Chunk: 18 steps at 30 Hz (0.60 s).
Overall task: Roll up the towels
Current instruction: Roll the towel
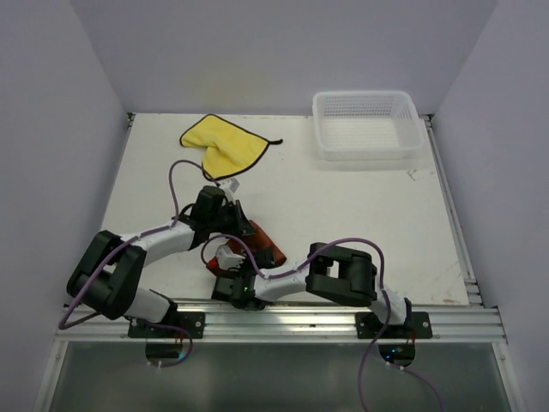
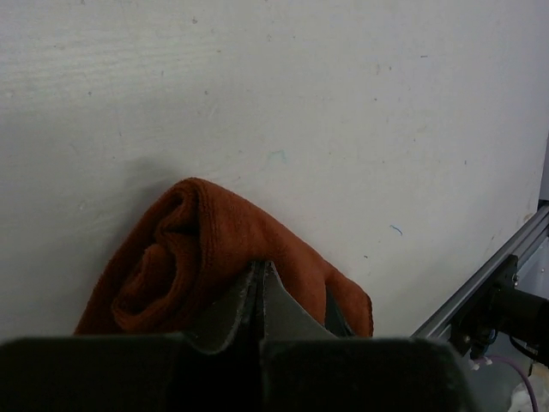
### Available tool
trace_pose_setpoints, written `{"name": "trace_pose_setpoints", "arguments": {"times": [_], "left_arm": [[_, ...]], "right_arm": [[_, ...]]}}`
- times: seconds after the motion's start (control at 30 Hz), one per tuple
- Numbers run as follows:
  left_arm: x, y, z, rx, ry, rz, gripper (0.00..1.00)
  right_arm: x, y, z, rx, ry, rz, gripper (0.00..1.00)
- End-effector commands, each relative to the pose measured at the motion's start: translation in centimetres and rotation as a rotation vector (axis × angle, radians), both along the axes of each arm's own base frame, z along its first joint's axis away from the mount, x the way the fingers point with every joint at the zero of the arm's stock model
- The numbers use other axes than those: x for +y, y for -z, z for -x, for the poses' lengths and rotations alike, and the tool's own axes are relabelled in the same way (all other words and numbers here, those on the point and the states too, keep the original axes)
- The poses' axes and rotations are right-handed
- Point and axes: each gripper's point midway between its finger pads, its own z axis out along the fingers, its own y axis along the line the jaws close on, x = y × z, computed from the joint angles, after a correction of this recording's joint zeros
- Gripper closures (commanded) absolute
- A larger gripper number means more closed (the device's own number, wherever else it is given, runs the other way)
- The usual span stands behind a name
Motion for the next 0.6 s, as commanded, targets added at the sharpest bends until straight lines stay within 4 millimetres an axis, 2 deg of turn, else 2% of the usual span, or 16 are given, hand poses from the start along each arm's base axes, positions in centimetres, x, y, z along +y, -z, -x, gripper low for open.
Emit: {"name": "trace_pose_setpoints", "arguments": {"times": [0.0, 0.17, 0.3, 0.47, 0.5, 0.57], "left_arm": [[-0.7, 0.5, -1.1, -0.033, -0.006, 0.023, 1.00], [-1.1, 1.8, -2.7, -0.035, -0.017, -0.004, 1.00], [-0.7, 3.4, -3.1, -0.019, -0.027, -0.051, 1.00], [0.0, 5.0, -2.9, 0.015, -0.049, -0.091, 1.00], [0.1, 5.1, -2.9, 0.016, -0.050, -0.095, 1.00], [0.3, 5.3, -2.8, 0.023, -0.056, -0.106, 1.00]], "right_arm": [[-0.2, 1.8, 0.2, 0.071, 0.003, -0.017, 1.00], [-0.4, 1.6, 0.2, 0.070, -0.001, -0.026, 0.99], [-0.4, 1.1, 0.2, 0.071, -0.007, -0.066, 0.96], [-0.9, 0.0, 0.3, 0.063, 0.000, -0.112, 0.83], [-0.9, -0.8, 0.3, 0.058, 0.001, -0.143, 0.81], [-1.2, -1.2, 0.5, 0.061, 0.001, -0.164, 0.73]]}}
